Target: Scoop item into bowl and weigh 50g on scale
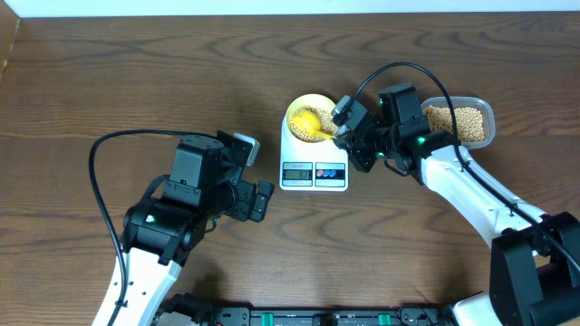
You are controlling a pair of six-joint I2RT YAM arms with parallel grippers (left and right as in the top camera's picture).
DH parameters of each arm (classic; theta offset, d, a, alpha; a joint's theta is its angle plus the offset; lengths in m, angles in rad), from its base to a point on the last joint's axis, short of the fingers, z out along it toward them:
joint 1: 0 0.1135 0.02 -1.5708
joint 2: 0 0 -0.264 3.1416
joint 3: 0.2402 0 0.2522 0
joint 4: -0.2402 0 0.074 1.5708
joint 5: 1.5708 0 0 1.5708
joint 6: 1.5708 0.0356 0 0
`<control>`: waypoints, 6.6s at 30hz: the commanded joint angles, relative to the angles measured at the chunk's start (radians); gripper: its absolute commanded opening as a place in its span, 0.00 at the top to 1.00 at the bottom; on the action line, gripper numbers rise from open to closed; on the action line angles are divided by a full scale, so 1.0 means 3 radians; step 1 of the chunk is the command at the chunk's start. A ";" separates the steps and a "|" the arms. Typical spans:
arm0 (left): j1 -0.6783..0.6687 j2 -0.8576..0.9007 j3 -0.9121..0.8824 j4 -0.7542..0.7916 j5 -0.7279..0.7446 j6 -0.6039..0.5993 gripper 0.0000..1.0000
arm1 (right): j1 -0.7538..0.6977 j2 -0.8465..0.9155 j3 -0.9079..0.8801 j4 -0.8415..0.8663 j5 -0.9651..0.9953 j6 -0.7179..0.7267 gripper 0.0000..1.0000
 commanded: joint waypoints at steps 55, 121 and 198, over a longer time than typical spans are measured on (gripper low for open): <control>-0.0008 -0.0003 0.0005 0.0005 -0.0034 0.0006 0.06 | -0.1625 -0.1150 0.0061 -0.0612 -0.0365 0.1869 0.99; -0.0008 -0.0003 0.0005 0.0005 -0.0034 0.0006 0.06 | -0.1734 -0.2065 0.0031 -0.2144 0.1479 0.2087 0.01; -0.0008 -0.0003 0.0005 0.0005 -0.0034 0.0006 0.07 | -0.0830 -0.5502 -0.3407 0.1019 0.1443 0.0844 0.01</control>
